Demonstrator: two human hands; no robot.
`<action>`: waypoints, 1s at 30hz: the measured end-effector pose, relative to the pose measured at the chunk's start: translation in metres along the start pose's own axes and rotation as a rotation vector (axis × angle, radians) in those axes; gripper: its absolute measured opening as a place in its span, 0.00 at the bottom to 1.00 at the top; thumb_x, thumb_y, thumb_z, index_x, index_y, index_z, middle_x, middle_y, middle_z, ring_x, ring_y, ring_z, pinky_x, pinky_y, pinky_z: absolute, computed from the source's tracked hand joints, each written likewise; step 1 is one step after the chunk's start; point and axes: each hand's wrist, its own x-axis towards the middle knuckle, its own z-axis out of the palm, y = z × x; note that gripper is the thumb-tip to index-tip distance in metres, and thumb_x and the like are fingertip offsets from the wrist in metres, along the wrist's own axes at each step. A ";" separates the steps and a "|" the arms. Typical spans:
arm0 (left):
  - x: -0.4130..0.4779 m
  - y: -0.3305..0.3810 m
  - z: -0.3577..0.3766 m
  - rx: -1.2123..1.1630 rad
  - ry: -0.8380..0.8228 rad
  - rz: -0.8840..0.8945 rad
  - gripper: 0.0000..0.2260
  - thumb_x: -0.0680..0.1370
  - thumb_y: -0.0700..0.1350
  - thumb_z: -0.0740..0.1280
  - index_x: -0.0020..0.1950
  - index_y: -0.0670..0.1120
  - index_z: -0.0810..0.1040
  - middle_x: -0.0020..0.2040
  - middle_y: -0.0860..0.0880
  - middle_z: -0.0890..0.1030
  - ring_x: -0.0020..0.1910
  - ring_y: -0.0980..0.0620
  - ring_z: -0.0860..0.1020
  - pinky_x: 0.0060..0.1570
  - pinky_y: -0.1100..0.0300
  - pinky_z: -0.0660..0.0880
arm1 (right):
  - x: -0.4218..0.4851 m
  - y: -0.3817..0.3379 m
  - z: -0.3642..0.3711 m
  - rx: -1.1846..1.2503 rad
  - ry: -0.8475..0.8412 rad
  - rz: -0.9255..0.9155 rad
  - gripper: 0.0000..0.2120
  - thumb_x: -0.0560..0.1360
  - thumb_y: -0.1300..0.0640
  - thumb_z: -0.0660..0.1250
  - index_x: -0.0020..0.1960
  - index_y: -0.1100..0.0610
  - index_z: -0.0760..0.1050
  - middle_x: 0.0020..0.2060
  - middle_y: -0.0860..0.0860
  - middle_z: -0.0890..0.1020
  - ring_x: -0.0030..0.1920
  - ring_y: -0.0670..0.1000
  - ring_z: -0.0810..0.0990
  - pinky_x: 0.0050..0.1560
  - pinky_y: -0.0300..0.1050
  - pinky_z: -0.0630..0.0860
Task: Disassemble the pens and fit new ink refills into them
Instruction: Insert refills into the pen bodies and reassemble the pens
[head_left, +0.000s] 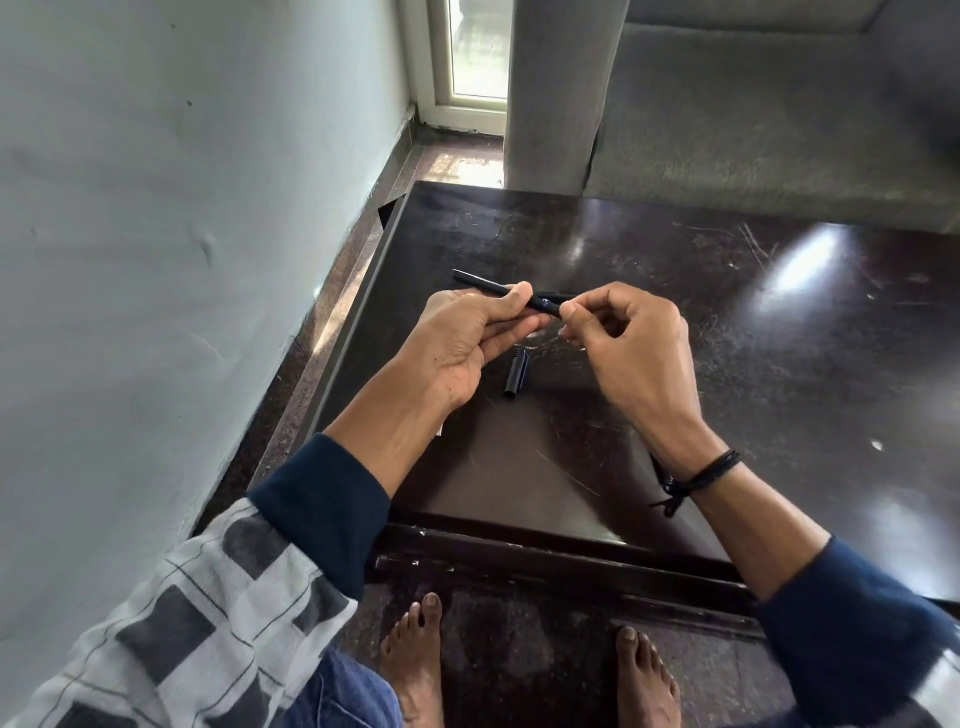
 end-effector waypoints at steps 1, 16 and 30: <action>0.000 -0.001 0.000 0.002 -0.002 -0.004 0.07 0.77 0.35 0.72 0.51 0.31 0.81 0.42 0.38 0.86 0.39 0.47 0.87 0.39 0.64 0.82 | 0.000 0.001 0.000 -0.004 0.004 -0.004 0.05 0.78 0.52 0.73 0.43 0.46 0.82 0.35 0.42 0.85 0.37 0.41 0.82 0.38 0.36 0.77; -0.001 -0.002 0.001 0.008 0.003 -0.016 0.09 0.76 0.35 0.72 0.53 0.31 0.81 0.42 0.39 0.86 0.39 0.47 0.87 0.39 0.64 0.82 | 0.000 0.000 0.000 -0.019 -0.004 0.009 0.05 0.78 0.51 0.74 0.43 0.47 0.83 0.35 0.43 0.85 0.36 0.41 0.81 0.36 0.33 0.74; -0.002 -0.001 0.003 0.012 0.014 -0.005 0.11 0.77 0.35 0.72 0.56 0.29 0.79 0.42 0.40 0.86 0.38 0.47 0.87 0.42 0.62 0.83 | 0.000 0.002 0.000 -0.017 -0.024 0.019 0.06 0.78 0.47 0.72 0.44 0.46 0.83 0.35 0.42 0.85 0.34 0.38 0.79 0.35 0.33 0.71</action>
